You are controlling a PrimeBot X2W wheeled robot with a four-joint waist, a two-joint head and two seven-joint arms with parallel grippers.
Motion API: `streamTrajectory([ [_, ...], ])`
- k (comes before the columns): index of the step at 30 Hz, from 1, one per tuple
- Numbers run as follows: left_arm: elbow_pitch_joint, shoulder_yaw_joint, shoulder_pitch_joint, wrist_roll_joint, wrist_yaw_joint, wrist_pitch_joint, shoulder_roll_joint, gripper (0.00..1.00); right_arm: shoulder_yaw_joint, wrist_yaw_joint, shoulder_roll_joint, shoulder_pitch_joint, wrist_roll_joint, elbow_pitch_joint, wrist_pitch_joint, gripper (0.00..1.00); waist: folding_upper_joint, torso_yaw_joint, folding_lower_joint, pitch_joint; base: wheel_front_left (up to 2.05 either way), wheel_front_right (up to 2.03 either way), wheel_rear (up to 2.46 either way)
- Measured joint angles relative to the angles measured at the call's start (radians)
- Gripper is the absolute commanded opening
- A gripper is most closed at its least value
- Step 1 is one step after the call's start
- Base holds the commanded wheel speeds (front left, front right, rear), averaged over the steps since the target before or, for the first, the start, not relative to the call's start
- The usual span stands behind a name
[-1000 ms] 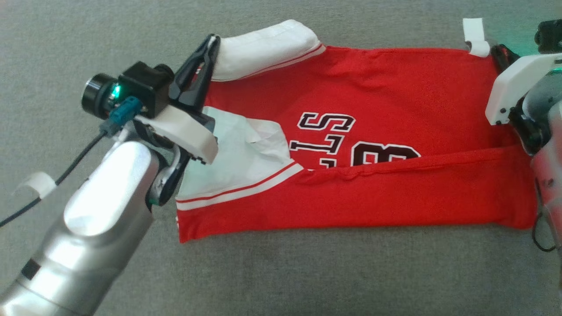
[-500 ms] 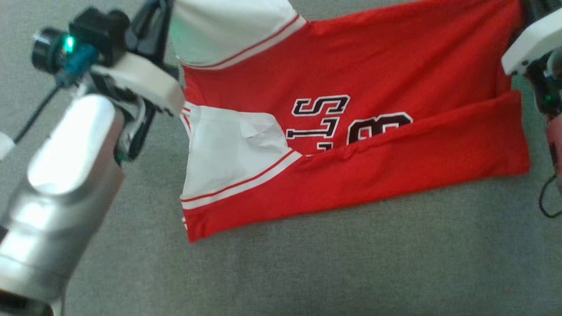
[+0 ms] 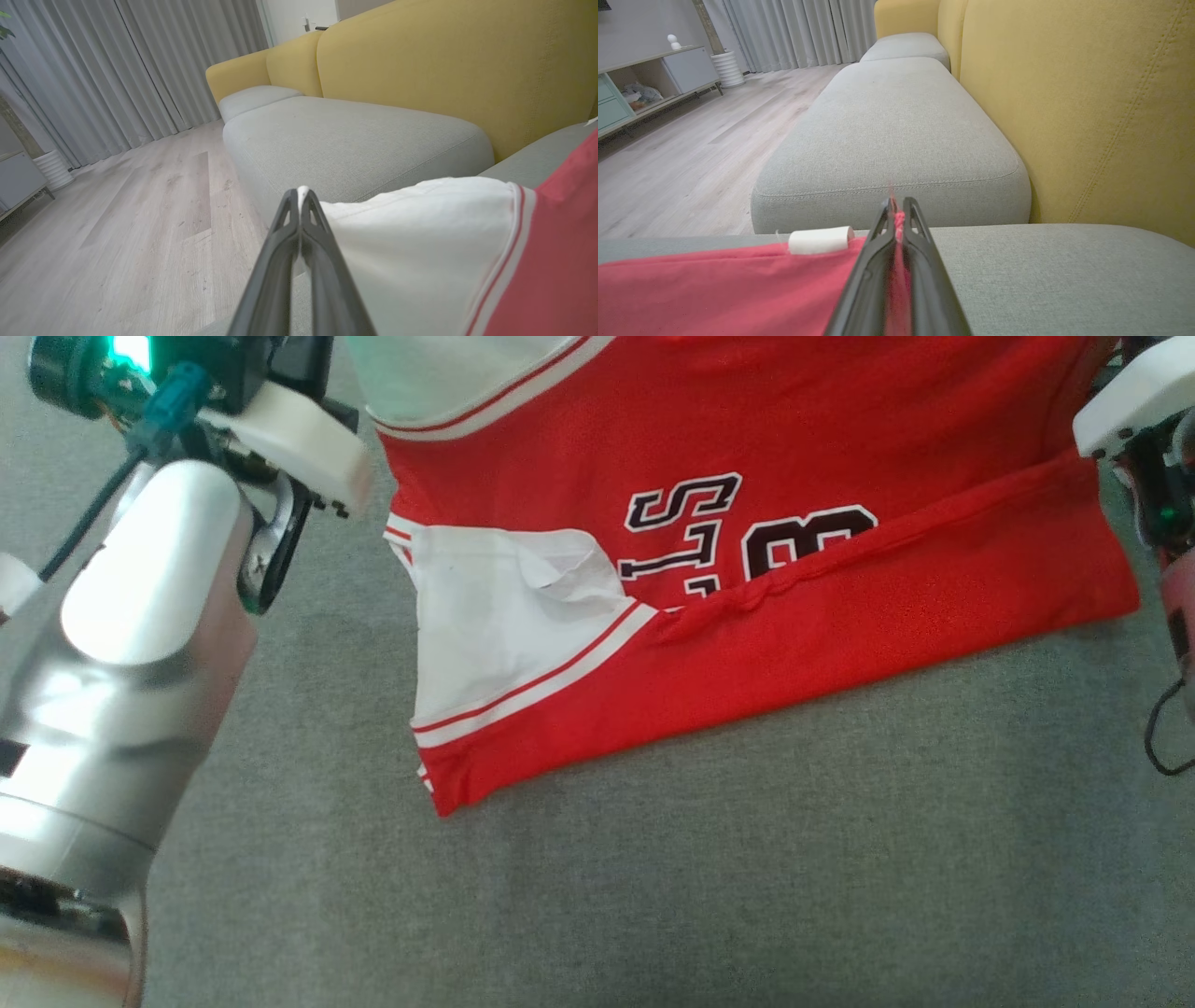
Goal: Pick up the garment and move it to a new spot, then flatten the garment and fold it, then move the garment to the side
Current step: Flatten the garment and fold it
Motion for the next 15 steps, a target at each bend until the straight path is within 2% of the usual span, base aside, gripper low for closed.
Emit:
streamTrajectory([
  [8, 0.021, -0.028, 0.076, -0.031, -0.045, -0.025, -0.020, 0.00, 0.066, 0.000, -0.056, 0.061, 0.078, 0.011, 0.000, 0.00, 0.0000, 0.025, -0.0001, -0.046, 0.00, 0.00, 0.00],
  [15, -0.069, -0.066, 0.198, -0.057, -0.075, 0.018, -0.001, 0.00, 0.147, 0.000, -0.120, 0.147, 0.160, -0.017, 0.048, 0.00, 0.0000, 0.046, -0.0001, -0.087, 0.00, 0.00, 0.00],
])
